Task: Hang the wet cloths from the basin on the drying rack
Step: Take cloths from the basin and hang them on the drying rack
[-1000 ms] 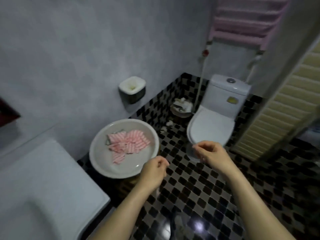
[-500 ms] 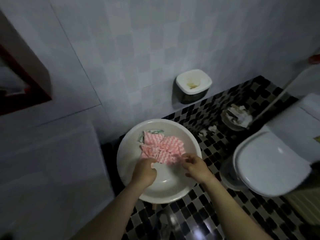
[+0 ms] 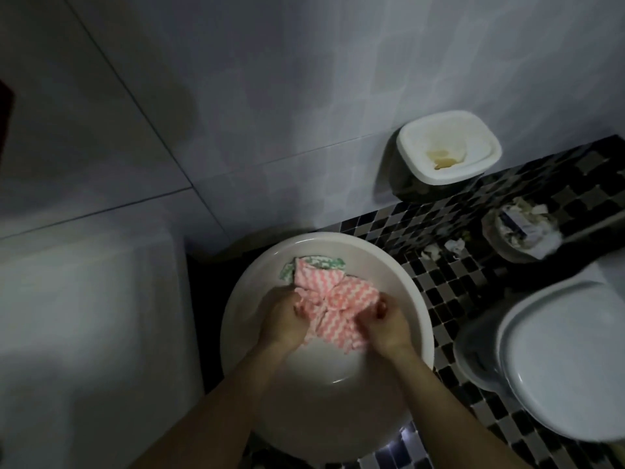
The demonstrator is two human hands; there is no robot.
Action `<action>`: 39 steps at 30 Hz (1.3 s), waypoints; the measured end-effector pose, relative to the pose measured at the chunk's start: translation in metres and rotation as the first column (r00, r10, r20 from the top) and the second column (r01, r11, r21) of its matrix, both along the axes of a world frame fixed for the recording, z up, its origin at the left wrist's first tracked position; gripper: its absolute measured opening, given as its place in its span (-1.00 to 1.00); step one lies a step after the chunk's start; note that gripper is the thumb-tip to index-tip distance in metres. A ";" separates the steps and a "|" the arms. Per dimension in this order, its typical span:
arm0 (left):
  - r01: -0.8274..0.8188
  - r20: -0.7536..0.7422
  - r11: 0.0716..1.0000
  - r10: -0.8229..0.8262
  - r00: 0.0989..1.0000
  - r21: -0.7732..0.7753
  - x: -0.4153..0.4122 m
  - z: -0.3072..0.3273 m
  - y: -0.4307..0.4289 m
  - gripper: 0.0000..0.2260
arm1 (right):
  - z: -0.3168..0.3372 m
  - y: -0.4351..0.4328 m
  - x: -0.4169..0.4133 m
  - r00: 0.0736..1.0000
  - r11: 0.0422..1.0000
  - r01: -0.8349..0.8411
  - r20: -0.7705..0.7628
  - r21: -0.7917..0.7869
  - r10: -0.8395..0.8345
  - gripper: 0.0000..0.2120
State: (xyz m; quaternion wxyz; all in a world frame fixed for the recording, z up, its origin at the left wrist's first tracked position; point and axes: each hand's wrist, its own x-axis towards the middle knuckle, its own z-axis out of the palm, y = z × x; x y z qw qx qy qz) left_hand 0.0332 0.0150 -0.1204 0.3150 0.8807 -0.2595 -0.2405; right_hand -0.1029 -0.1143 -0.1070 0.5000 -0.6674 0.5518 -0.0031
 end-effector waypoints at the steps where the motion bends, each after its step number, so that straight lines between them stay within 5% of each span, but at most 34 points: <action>1: -0.091 -0.029 0.994 0.090 0.996 -0.057 0.003 0.001 -0.002 -0.83 | 0.002 0.000 0.001 1.000 0.999 -0.002 -0.006 -0.038 0.002 -0.68; 6: -0.347 -0.066 0.931 0.341 0.938 -0.112 0.025 0.009 -0.016 -0.80 | 0.023 -0.003 -0.002 0.998 0.967 -0.032 0.048 -0.252 0.046 -0.75; 13: -0.204 -0.121 0.969 0.222 0.968 0.141 0.038 -0.011 -0.026 -0.85 | 0.070 -0.012 -0.006 0.974 0.929 -0.123 0.136 -0.349 0.180 -0.74; 17: -0.198 -0.073 0.979 0.201 0.977 0.046 0.033 0.015 -0.023 -0.71 | 0.097 -0.014 -0.007 0.939 0.993 0.037 0.337 0.114 -0.073 -0.75; 20: -0.162 -0.019 0.987 0.162 0.987 0.010 0.030 0.052 -0.016 -0.70 | 0.115 -0.013 -0.012 0.861 0.854 0.038 0.417 0.519 -0.292 -0.71; 23: -0.116 -0.059 0.988 0.110 0.992 -0.104 0.027 0.098 -0.007 -0.71 | 0.126 -0.007 -0.013 0.856 0.770 0.030 0.382 0.637 -0.349 -0.75; 28: -0.093 -0.229 0.942 0.018 0.973 -0.323 0.015 0.170 0.003 -0.78 | 0.149 0.024 -0.010 0.874 0.863 0.040 0.402 0.504 -0.275 -0.78; 34: 0.051 -0.099 0.899 -0.104 0.990 -0.436 -0.014 0.217 0.013 -0.78 | 0.191 0.064 -0.020 0.830 0.961 -0.225 0.549 0.163 0.101 -0.81; 39: 0.065 -0.221 0.854 -0.207 0.953 -0.516 -0.033 0.243 0.033 -0.81 | 0.222 0.098 -0.045 0.807 0.995 -0.051 0.591 0.083 -0.008 -0.83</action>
